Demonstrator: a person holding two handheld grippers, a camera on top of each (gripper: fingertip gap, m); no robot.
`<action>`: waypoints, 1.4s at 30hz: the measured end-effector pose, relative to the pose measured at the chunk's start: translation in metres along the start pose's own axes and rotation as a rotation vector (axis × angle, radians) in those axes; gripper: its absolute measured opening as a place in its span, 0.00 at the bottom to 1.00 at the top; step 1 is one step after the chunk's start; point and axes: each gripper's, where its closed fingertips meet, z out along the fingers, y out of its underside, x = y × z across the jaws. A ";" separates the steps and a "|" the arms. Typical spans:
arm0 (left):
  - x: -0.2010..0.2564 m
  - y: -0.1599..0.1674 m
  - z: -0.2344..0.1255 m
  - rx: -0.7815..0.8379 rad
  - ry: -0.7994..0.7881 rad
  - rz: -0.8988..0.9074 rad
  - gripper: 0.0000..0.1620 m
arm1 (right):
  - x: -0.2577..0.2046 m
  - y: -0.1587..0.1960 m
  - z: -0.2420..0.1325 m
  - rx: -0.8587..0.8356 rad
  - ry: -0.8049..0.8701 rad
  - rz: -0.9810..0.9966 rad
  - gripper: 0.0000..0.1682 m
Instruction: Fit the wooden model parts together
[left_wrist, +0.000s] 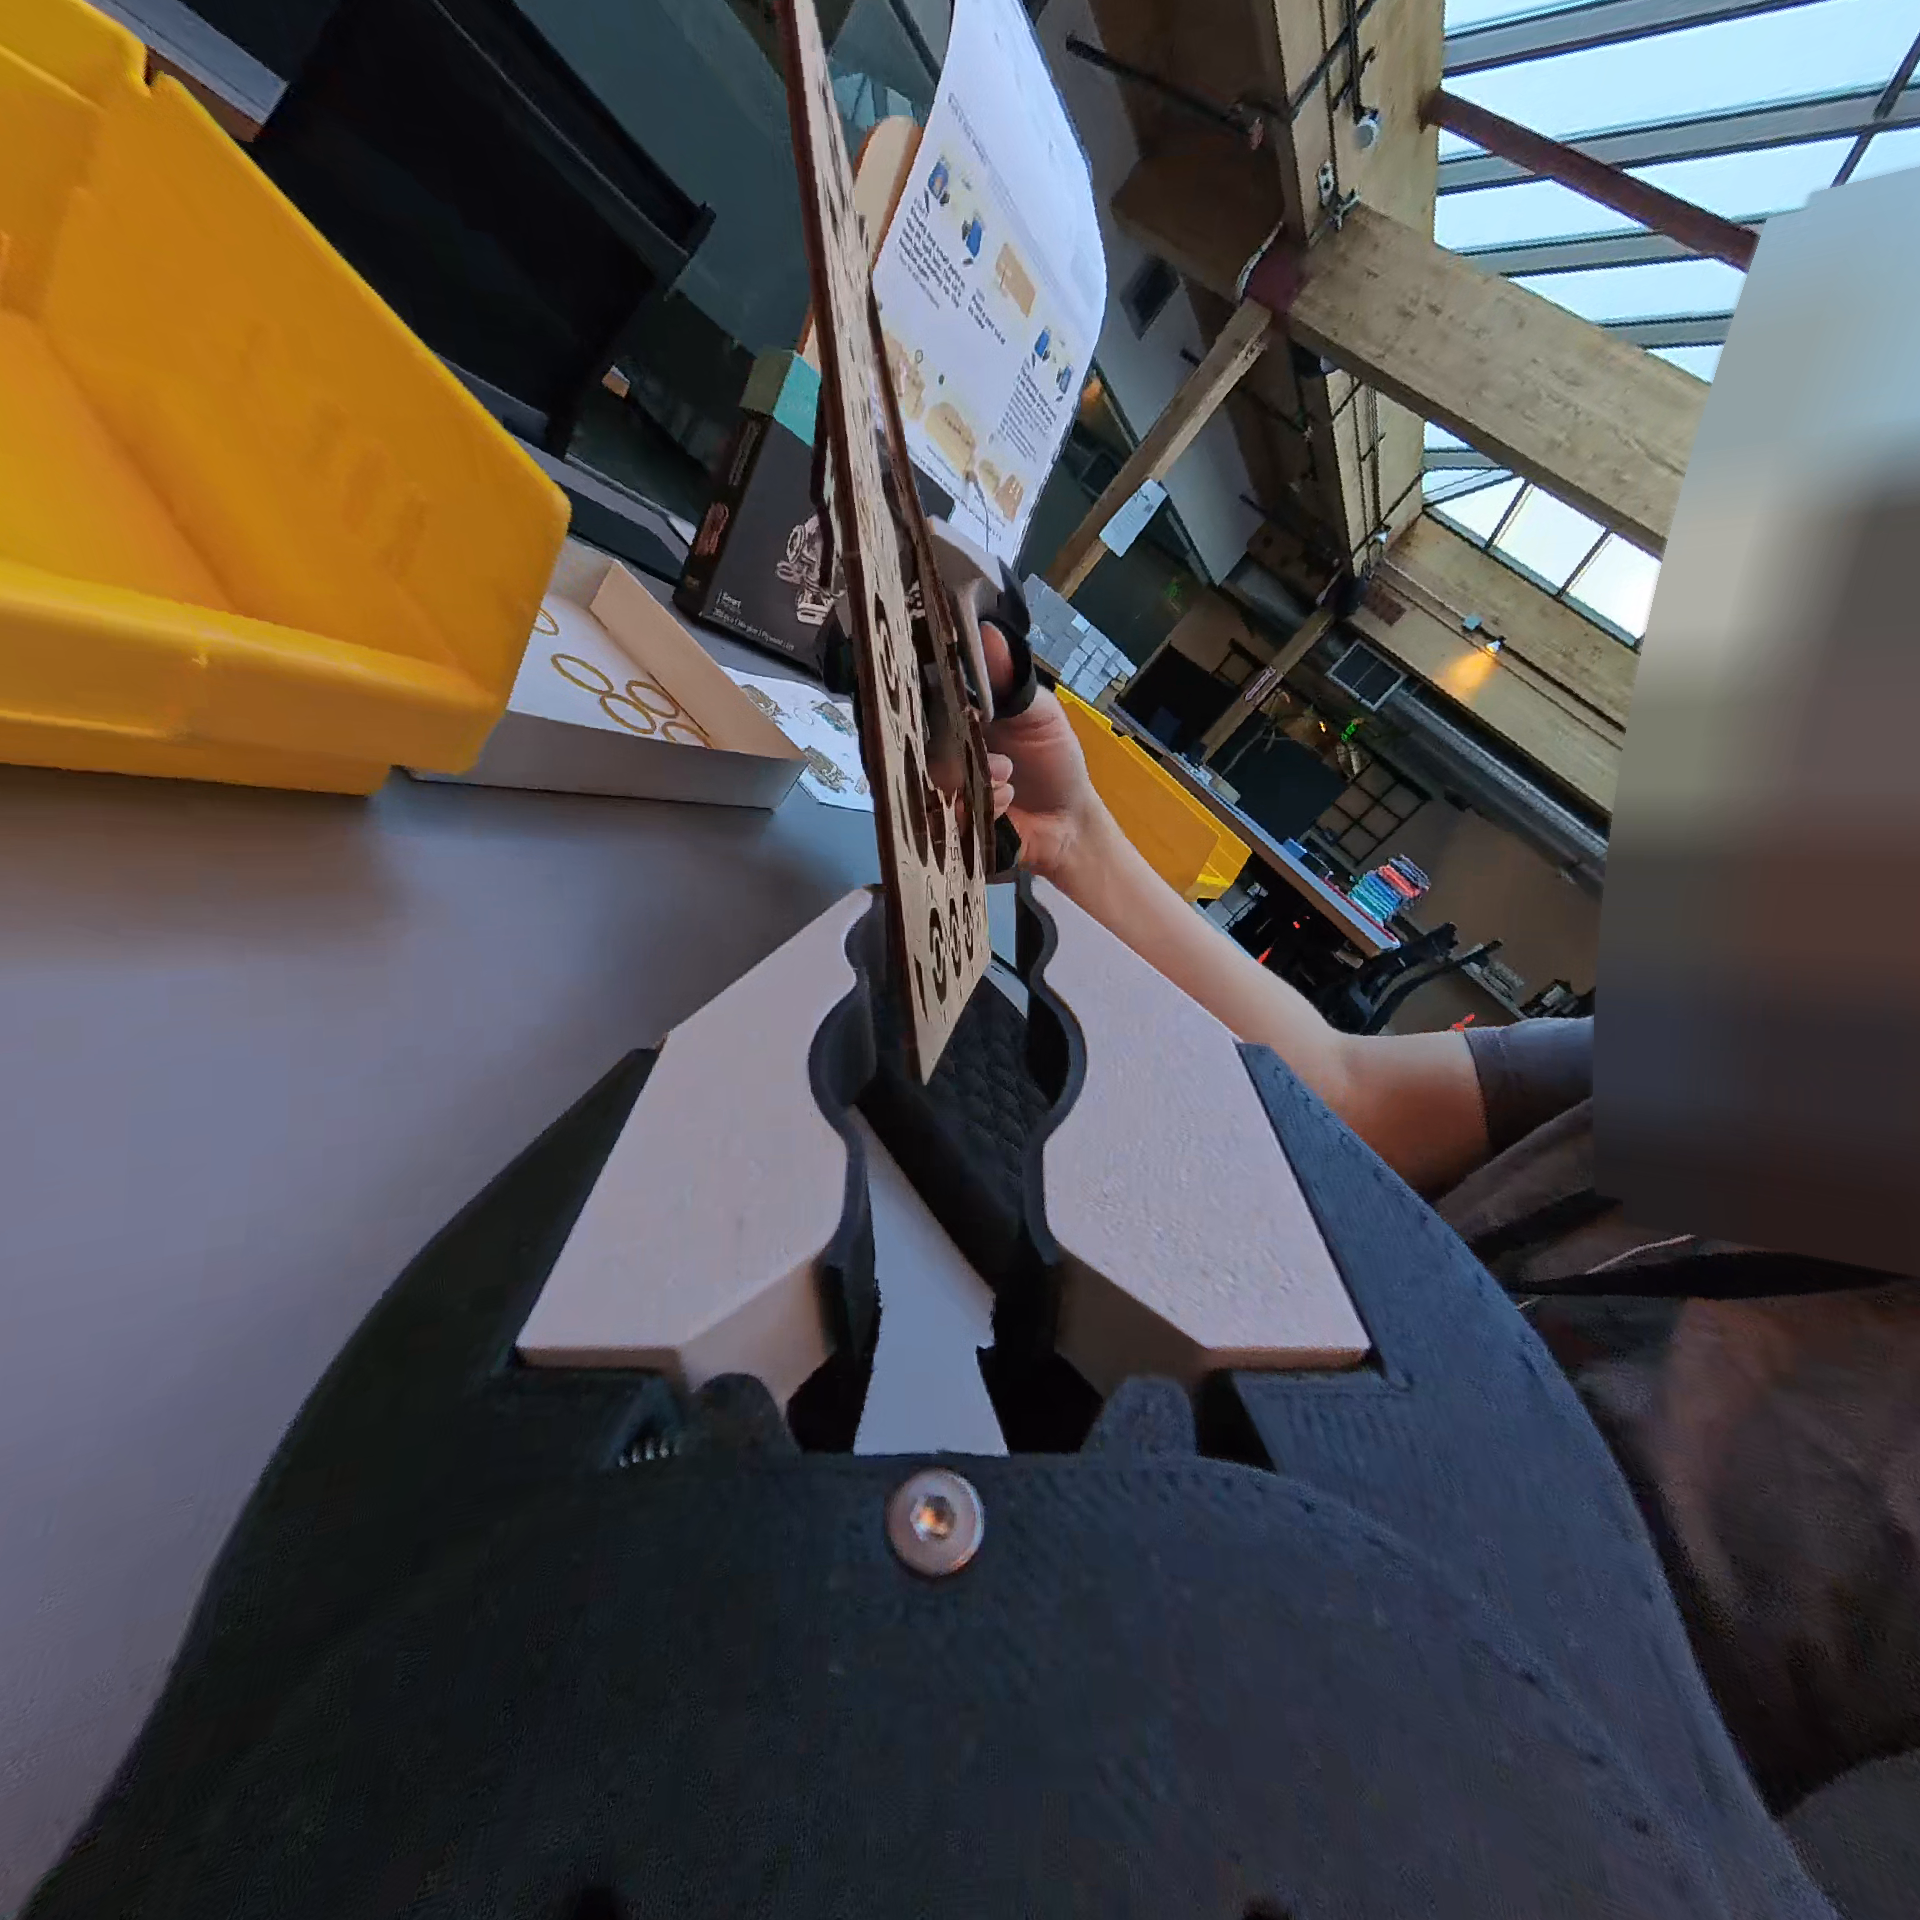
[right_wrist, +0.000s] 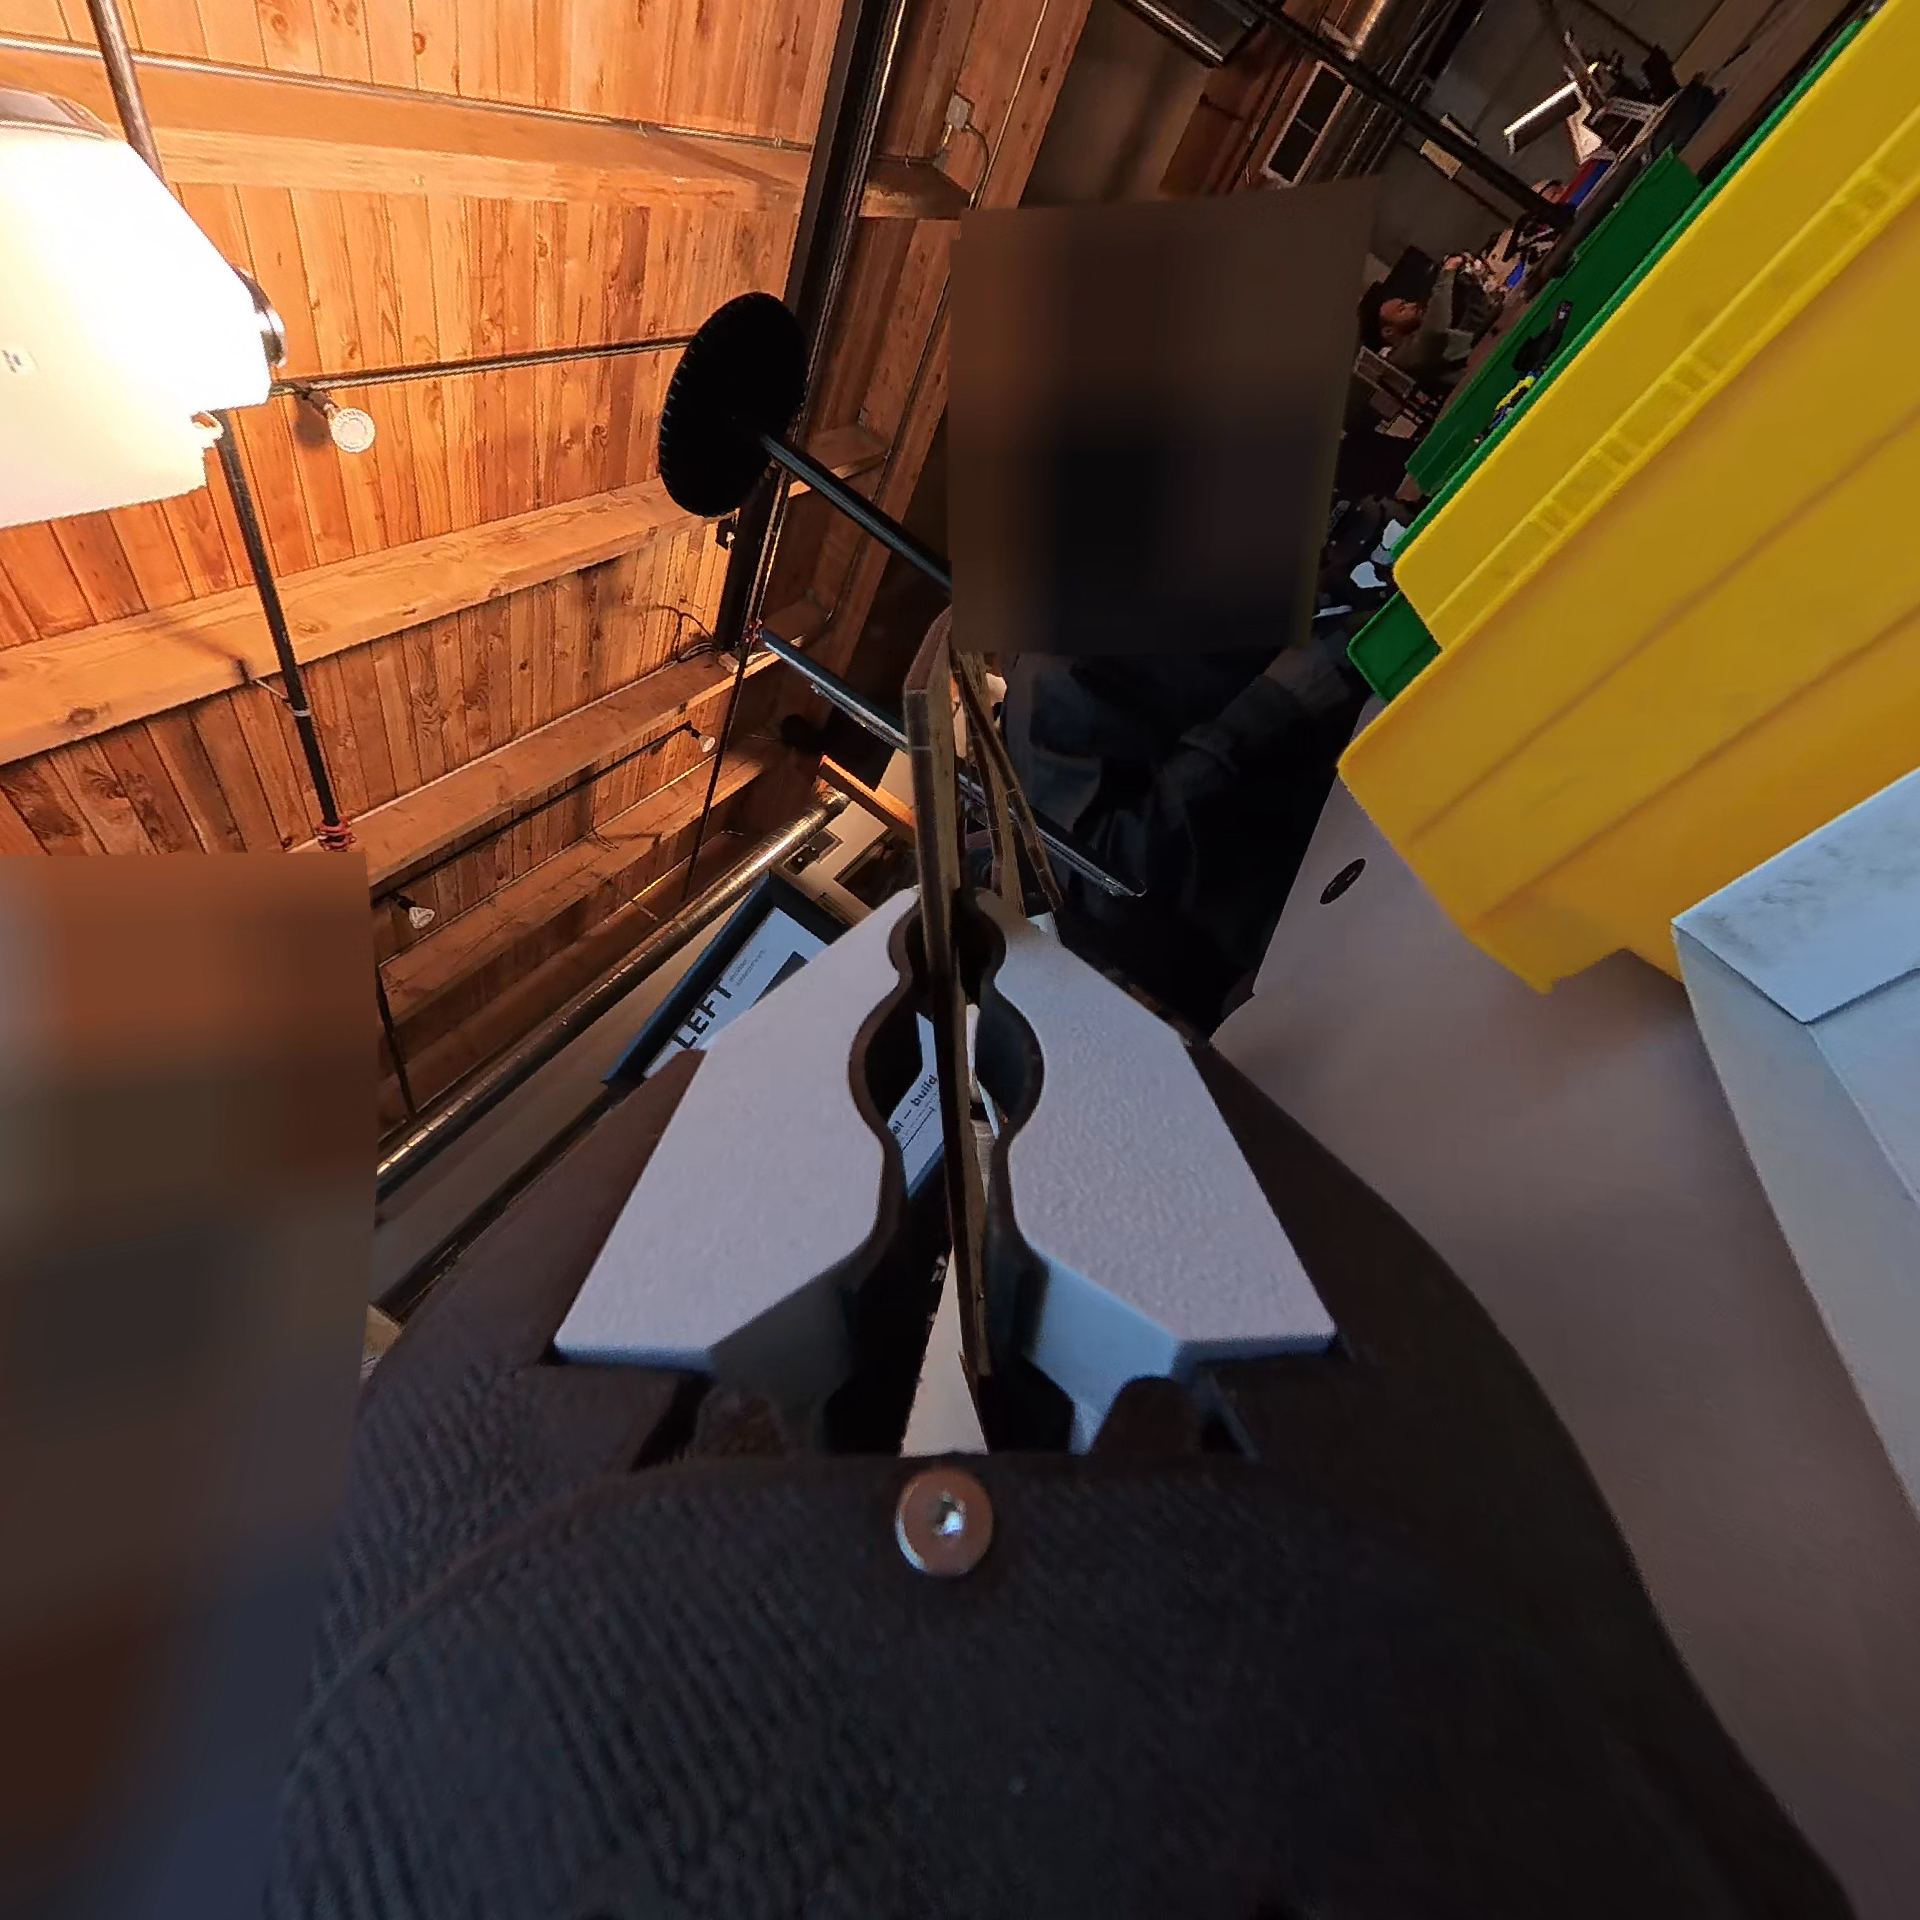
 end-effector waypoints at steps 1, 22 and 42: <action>-0.001 0.003 0.002 -0.005 0.013 -0.018 0.13 | 0.000 -0.001 -0.001 0.001 0.005 -0.005 0.00; 0.000 0.013 -0.002 0.030 0.091 -0.096 0.19 | 0.019 0.011 0.004 -0.029 0.044 0.116 0.00; 0.027 -0.003 0.056 0.298 0.029 0.059 0.11 | -0.005 -0.003 0.017 0.101 -0.033 0.054 0.01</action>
